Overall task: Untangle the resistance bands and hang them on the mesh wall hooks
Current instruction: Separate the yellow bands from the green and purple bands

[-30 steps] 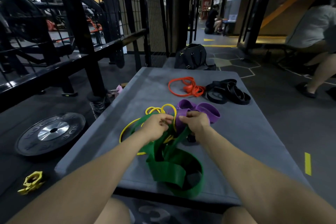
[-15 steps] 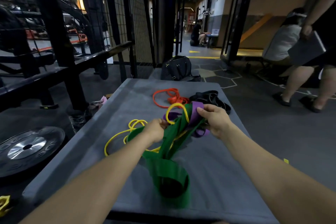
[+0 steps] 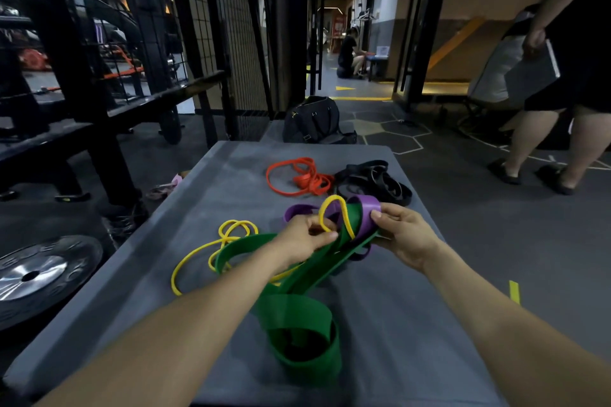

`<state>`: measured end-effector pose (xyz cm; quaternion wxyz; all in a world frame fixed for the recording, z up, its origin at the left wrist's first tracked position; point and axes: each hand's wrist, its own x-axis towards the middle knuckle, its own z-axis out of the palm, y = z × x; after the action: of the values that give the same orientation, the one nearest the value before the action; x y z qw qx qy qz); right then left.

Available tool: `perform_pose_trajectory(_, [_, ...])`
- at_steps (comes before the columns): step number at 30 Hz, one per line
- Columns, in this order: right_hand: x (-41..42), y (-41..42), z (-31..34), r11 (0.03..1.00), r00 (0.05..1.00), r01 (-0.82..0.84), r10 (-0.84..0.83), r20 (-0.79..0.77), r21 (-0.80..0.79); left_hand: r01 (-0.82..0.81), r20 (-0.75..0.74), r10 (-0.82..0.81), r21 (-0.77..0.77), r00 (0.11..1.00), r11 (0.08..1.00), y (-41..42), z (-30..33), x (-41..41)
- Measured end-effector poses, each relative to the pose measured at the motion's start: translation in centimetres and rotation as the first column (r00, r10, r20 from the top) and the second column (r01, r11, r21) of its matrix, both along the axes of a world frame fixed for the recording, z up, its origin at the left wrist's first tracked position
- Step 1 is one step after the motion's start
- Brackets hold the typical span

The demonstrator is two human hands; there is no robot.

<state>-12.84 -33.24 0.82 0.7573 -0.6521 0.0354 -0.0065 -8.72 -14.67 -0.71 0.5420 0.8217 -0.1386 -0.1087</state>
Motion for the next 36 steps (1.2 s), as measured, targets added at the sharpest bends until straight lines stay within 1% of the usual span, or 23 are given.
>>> perform_pose_trajectory(1, [0.0,-0.1,-0.1,1.0,1.0,0.008,-0.008,-0.002,0.004,-0.043,0.022,0.043,-0.004,0.999,0.999,-0.1,0.0,0.3])
perform_pose_trajectory(2, [0.0,-0.1,-0.1,1.0,1.0,0.016,-0.016,-0.006,0.01,-0.125,0.045,0.126,-0.03,0.991,0.992,-0.1,0.3,0.4])
perform_pose_trajectory(3, [0.0,0.1,0.0,1.0,1.0,0.023,-0.023,-0.014,0.002,-0.224,0.075,0.227,-0.045,0.971,0.974,0.1,0.5,0.6])
perform_pose_trajectory(5, [-0.2,0.6,0.3,0.999,0.999,0.04,-0.04,-0.036,-0.022,-0.387,0.127,0.386,-0.019,0.914,0.922,0.6,1.2,0.5])
perform_pose_trajectory(7, [-0.2,1.3,0.6,0.996,0.993,0.081,-0.084,-0.077,-0.045,-0.491,0.168,0.48,0.023,0.861,0.871,1.1,1.7,-0.1])
perform_pose_trajectory(8, [-0.1,1.6,0.9,0.993,0.989,0.105,-0.111,-0.099,-0.06,-0.514,0.223,0.5,0.007,0.837,0.858,1.2,2.1,-0.9])
perform_pose_trajectory(9, [0.1,2.1,1.1,0.99,0.985,0.122,-0.13,-0.117,-0.077,-0.503,0.297,0.482,-0.006,0.824,0.864,1.1,2.3,-1.7])
perform_pose_trajectory(10, [0.3,2.5,1.4,0.986,0.98,0.135,-0.146,-0.131,-0.093,-0.445,0.37,0.411,0.007,0.833,0.895,0.9,2.4,-2.7])
perform_pose_trajectory(11, [0.6,3.0,1.7,0.984,0.978,0.14,-0.155,-0.137,-0.113,-0.362,0.412,0.305,0.066,0.858,0.93,0.4,2.1,-3.5])
perform_pose_trajectory(12, [0.8,3.6,2.0,0.98,0.977,0.145,-0.164,-0.136,-0.137,-0.282,0.419,0.194,0.161,0.887,0.946,-0.1,1.8,-4.2])
perform_pose_trajectory(13, [1.0,4.1,2.3,0.975,0.977,0.146,-0.168,-0.129,-0.168,-0.238,0.403,0.122,0.253,0.907,0.938,-0.6,1.3,-4.6])
perform_pose_trajectory(14, [1.2,4.7,2.5,0.969,0.978,0.142,-0.169,-0.124,-0.202,-0.245,0.389,0.11,0.316,0.915,0.917,-0.9,1.0,-4.6])
perform_pose_trajectory(15, [1.3,5.4,2.7,0.963,0.979,0.132,-0.163,-0.119,-0.234,-0.283,0.377,0.147,0.336,0.914,0.898,-1.1,0.9,-4.5])
perform_pose_trajectory(19, [1.1,6.8,3.0,0.954,0.992,0.037,-0.071,-0.103,-0.296,-0.41,0.304,0.325,0.276,0.895,0.869,-0.9,1.3,-3.3])
perform_pose_trajectory(21, [1.2,6.8,3.2,0.924,0.998,0.002,-0.027,-0.06,-0.382,-0.463,0.233,0.411,0.248,0.881,0.851,-0.1,1.4,-2.2])
perform_pose_trajectory(23, [1.2,6.5,3.4,0.877,1.0,-0.023,0.011,-0.029,-0.48,-0.486,0.16,0.459,0.231,0.874,0.843,0.7,1.3,-1.3])
perform_pose_trajectory(26, [1.1,6.1,2.9,0.805,0.998,-0.05,0.062,0.0,-0.591,-0.453,0.126,0.436,0.293,0.891,0.842,1.3,1.0,-0.4])
perform_pose_trajectory(27, [1.2,5.9,2.5,0.768,0.998,-0.033,0.062,0.023,-0.639,-0.447,0.111,0.435,0.301,0.894,0.842,1.4,1.0,-0.2])
perform_pose_trajectory(29, [1.3,5.1,1.6,0.647,0.997,0.007,0.056,0.056,-0.763,-0.447,0.067,0.448,0.288,0.891,0.847,1.8,1.0,0.1])
perform_pose_trajectory(30, [1.3,4.7,1.3,0.598,0.997,0.01,0.055,0.053,-0.802,-0.452,0.034,0.46,0.256,0.888,0.854,2.2,1.0,0.2])
perform_pose_trajectory(31, [1.3,4.4,1.0,0.569,0.997,0.009,0.059,0.052,-0.823,-0.453,-0.014,0.466,0.208,0.885,0.867,2.7,1.1,0.3])
perform_pose_trajectory(33, [1.3,4.7,0.9,0.541,0.993,0.011,0.091,0.071,-0.841,-0.457,-0.08,0.469,0.131,0.88,0.88,3.5,1.3,0.4])
perform_pose_trajectory(36, [1.2,6.6,1.0,0.505,0.983,-0.007,0.161,0.086,-0.863,-0.435,-0.116,0.443,0.083,0.889,0.896,3.8,1.1,0.3])
